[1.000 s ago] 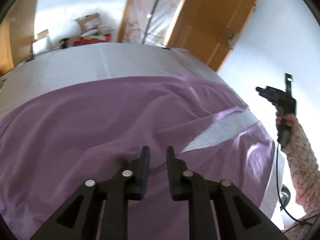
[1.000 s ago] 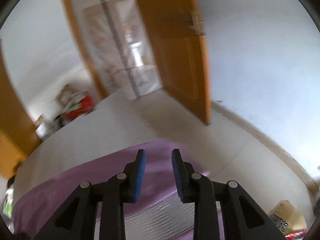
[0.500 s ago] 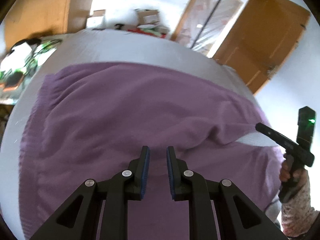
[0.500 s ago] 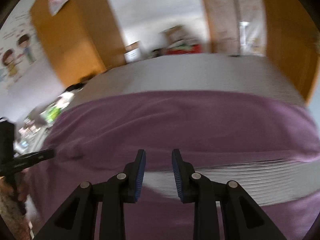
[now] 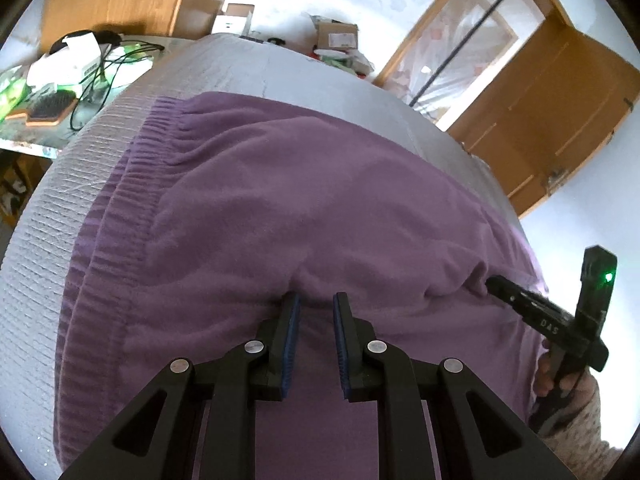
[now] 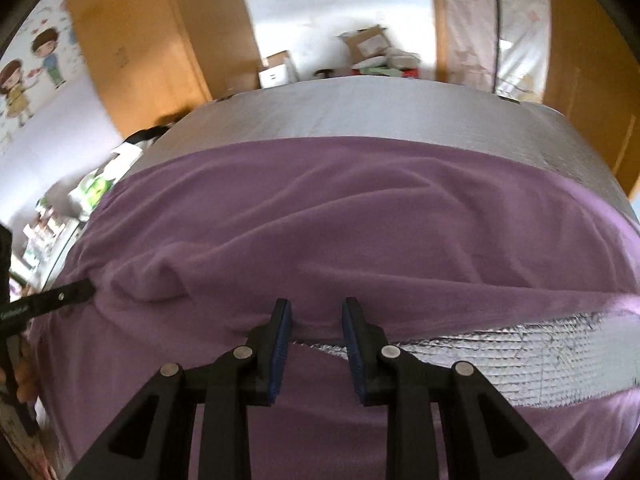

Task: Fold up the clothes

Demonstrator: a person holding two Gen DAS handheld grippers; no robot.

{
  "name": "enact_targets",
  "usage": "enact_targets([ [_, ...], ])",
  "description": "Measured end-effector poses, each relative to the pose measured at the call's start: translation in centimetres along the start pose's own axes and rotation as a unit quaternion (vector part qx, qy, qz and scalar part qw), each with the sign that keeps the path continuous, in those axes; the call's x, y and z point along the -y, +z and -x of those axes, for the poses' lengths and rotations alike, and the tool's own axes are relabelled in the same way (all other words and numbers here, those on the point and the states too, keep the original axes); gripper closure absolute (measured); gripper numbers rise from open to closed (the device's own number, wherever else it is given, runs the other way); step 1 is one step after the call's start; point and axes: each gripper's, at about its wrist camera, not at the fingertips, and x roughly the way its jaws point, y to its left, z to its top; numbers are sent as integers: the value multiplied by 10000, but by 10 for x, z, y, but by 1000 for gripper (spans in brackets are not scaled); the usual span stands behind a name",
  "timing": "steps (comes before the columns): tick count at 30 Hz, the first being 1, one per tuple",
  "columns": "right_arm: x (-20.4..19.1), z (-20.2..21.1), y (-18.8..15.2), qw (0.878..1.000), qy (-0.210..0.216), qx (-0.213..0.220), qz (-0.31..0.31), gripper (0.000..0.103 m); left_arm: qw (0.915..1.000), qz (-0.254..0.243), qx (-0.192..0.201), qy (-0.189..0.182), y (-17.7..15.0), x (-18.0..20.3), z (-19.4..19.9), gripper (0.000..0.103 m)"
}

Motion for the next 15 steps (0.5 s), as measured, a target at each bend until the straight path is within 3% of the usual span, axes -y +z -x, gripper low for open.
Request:
enact_targets([
  [4,7,18,-7,9998,81,120,-151,76,10000,65,40,15,-3,-6,6,85],
  [9,15,12,-16,9990,261,-172,-329,75,9999,153,28,-61,-7,-13,12,85],
  [12,6,14,-20,9980,536,-293,-152,56,10000,78,17,-3,-9,-13,15,85],
  [15,-10,14,-22,9974,478,-472,249,56,9999,89,24,-43,-10,-16,17,85],
])
